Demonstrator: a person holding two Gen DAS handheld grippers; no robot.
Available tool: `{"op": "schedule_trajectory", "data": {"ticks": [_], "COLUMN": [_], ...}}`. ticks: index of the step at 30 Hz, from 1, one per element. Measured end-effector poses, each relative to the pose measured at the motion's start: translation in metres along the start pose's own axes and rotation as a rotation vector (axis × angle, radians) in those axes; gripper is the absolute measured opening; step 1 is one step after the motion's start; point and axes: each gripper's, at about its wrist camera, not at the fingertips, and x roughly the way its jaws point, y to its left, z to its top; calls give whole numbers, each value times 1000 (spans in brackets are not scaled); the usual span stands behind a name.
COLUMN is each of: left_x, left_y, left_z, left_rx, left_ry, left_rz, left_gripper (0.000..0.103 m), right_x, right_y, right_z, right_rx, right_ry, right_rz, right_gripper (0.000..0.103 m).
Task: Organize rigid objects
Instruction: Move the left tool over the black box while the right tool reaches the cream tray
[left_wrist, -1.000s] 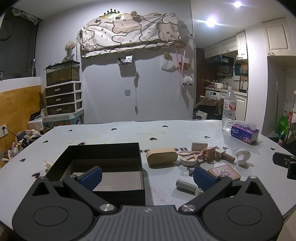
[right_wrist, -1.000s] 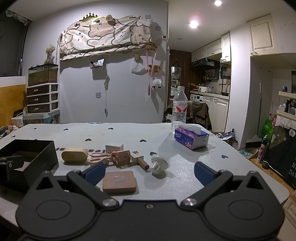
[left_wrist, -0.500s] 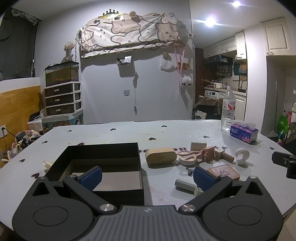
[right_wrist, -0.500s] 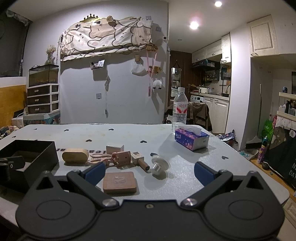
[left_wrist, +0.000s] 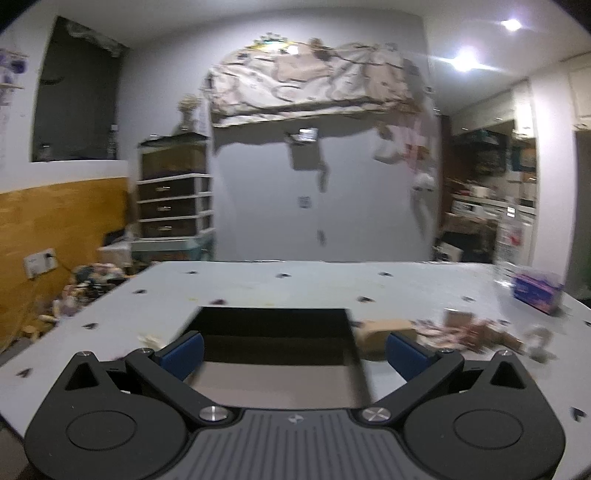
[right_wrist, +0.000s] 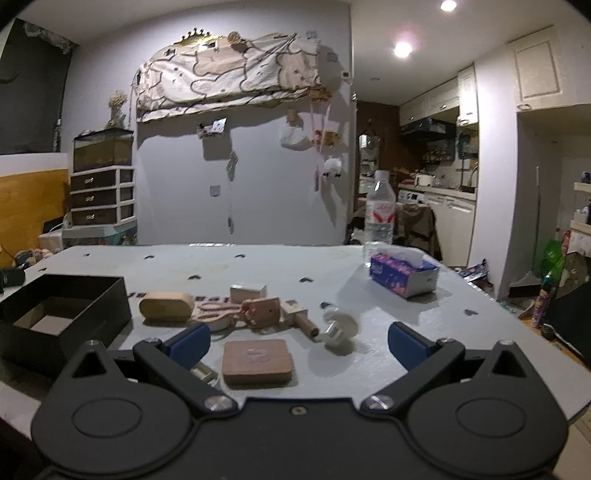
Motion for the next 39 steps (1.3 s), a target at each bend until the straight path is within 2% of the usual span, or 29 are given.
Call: {"op": "schedule_trajectory", "data": {"ticks": [6,12,18,21,24,30,32,35,39], "left_x": [20,39,58,69,76,86,89,94,100], "left_y": [40,83,106,120,129,134,133,128,122], "left_z": [0,-8,-15,-20,-26,-30,-31,-32,-31], "left_rx": [-44,-153,-151,-174,-190,-205,-196,-173,-169], "left_ry": [31,85,163,195,205,230,236,248,245], "left_rz": [103,49,73,67,64,34,18,-15,-45], "left_gripper": [103,103,103,103,103,81,71,56,42], "right_x": [12,25,34,44,58,83,89,97,99], "right_y": [10,18,32,41,52,68,71,75,78], "right_z": [-8,-16,-30,-34,-35,-39,-39,-40,-39], "right_rx": [18,53,77,75,84,128,148,150,136], "right_ry": [13,23,-39,6,88,172,196,224,233], "right_rz": [23,20,29,117,164,117,114,107,90], "right_gripper": [103,103,103,103,103,103,103,103,103]}}
